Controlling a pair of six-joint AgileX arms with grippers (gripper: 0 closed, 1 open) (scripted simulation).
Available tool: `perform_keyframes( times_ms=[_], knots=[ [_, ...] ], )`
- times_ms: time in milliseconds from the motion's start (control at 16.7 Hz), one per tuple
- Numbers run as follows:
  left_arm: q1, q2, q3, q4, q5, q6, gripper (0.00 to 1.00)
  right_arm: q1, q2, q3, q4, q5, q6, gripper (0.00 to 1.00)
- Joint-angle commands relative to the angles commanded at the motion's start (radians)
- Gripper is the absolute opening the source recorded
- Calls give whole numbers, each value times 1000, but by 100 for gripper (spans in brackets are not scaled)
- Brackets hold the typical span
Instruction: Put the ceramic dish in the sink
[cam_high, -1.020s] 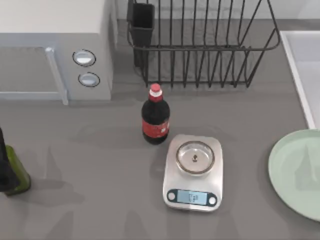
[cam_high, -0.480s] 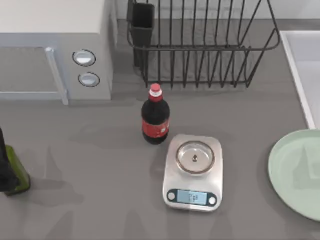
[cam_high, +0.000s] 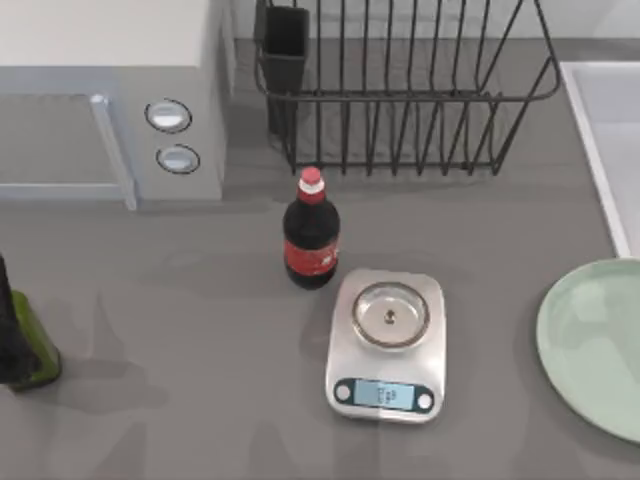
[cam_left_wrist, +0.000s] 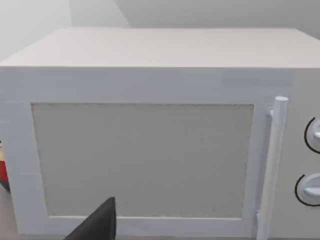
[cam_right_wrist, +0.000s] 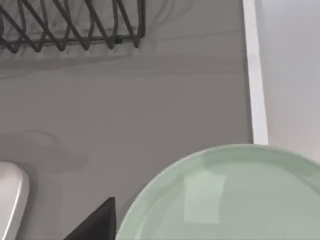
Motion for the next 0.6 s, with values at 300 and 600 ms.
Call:
perform_keyframes(
  times_ms=[300, 600],
  knots=[
    [0, 0, 0, 0, 0, 0, 100, 109, 499, 340, -295, 0, 113, 100],
    [0, 0, 0, 0, 0, 0, 100, 196, 905, 612, -530, 0, 203, 100]
  ],
)
